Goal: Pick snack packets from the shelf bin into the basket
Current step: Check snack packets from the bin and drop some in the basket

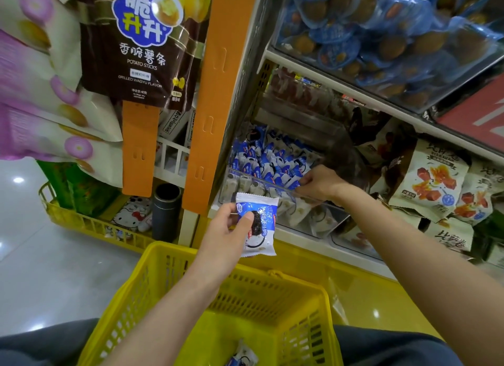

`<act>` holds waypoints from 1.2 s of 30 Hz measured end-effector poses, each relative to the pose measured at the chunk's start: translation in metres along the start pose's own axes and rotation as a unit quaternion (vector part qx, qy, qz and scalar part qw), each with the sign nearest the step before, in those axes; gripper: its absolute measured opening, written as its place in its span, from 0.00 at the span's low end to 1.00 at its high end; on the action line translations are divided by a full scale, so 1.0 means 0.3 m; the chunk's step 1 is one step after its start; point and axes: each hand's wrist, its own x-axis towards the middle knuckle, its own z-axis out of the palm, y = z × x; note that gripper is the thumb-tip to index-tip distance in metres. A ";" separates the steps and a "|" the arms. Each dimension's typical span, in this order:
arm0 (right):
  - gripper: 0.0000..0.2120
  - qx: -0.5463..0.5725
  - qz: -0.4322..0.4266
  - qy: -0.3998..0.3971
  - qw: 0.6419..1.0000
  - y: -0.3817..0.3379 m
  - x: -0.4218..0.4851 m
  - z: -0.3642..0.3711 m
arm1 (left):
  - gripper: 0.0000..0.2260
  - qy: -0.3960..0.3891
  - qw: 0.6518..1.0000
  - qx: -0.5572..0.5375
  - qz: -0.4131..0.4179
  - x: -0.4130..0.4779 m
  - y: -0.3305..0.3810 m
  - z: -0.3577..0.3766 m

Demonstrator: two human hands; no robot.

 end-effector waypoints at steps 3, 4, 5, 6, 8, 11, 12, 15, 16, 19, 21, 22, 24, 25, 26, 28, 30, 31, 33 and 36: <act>0.10 0.036 -0.001 0.020 0.999 0.010 0.006 0.016 | 0.04 0.008 1.000 0.003 0.005 0.001 -0.002 -0.004; 0.09 0.038 -0.001 0.014 0.999 0.012 0.003 0.017 | 0.04 0.009 1.000 0.004 0.005 0.000 -0.003 -0.004; 0.09 0.039 -0.002 0.009 0.999 0.016 0.001 0.016 | 0.04 0.009 1.000 0.005 0.006 0.001 -0.003 -0.003; 0.10 0.045 -0.003 0.004 0.999 0.019 0.000 0.015 | 0.04 0.009 1.000 0.008 0.006 0.002 -0.004 -0.001; 0.14 0.072 -0.004 -0.005 0.997 0.028 -0.005 0.013 | 0.04 0.007 1.000 0.017 0.005 0.001 -0.007 0.006; 0.19 0.090 -0.002 0.019 0.996 0.019 -0.034 0.000 | 0.04 0.007 1.000 0.030 0.002 -0.002 -0.016 0.013; 0.19 0.097 0.000 0.036 0.995 0.010 -0.051 -0.002 | 0.04 0.007 0.999 0.034 0.000 -0.003 -0.020 0.015; 0.12 0.134 -0.055 0.171 0.975 -0.011 -0.146 0.011 | 0.04 0.009 0.999 0.041 -0.008 -0.006 -0.032 0.016; 0.09 0.159 -0.102 0.224 0.956 -0.016 -0.194 0.026 | 0.04 0.009 0.999 0.043 -0.011 -0.007 -0.037 0.016; 0.04 0.245 -0.209 0.246 0.914 -0.016 -0.340 0.095 | 0.04 -0.001 0.999 0.049 -0.019 -0.010 -0.052 0.019; 0.04 0.274 -0.212 0.170 0.923 -0.016 -0.403 0.157 | 0.05 -0.013 0.998 0.048 -0.024 -0.015 -0.063 0.026; 0.04 0.286 -0.198 0.126 0.929 -0.016 -0.418 0.187 | 0.06 -0.021 0.998 0.047 -0.027 -0.018 -0.068 0.030; 0.04 0.337 -0.165 0.059 0.925 -0.014 -0.426 0.234 | 0.07 -0.033 0.997 0.056 -0.032 -0.023 -0.082 0.037; 0.04 0.371 -0.150 0.040 0.916 -0.014 -0.427 0.247 | 0.08 -0.037 0.997 0.065 -0.033 -0.025 -0.088 0.039; 0.04 0.401 -0.138 0.028 0.905 -0.013 -0.428 0.255 | 0.08 -0.037 0.996 0.075 -0.036 -0.026 -0.093 0.040; 0.05 0.444 -0.120 0.005 0.888 -0.008 -0.428 0.262 | 0.08 -0.035 0.994 0.091 -0.046 -0.023 -0.103 0.039; 0.05 0.476 -0.103 -0.027 0.873 -0.004 -0.424 0.271 | 0.06 -0.028 0.993 0.101 -0.052 -0.016 -0.114 0.039; 0.04 0.487 -0.094 -0.040 0.867 -0.003 -0.421 0.278 | 0.06 -0.023 0.993 0.100 -0.054 -0.015 -0.118 0.037; 0.03 0.500 -0.086 -0.053 0.860 -0.008 -0.418 0.291 | 0.08 -0.022 0.995 0.089 -0.051 -0.015 -0.125 0.032; 0.04 0.506 -0.086 -0.053 0.857 -0.004 -0.417 0.320 | 0.14 -0.020 0.995 0.092 -0.037 -0.008 -0.146 0.033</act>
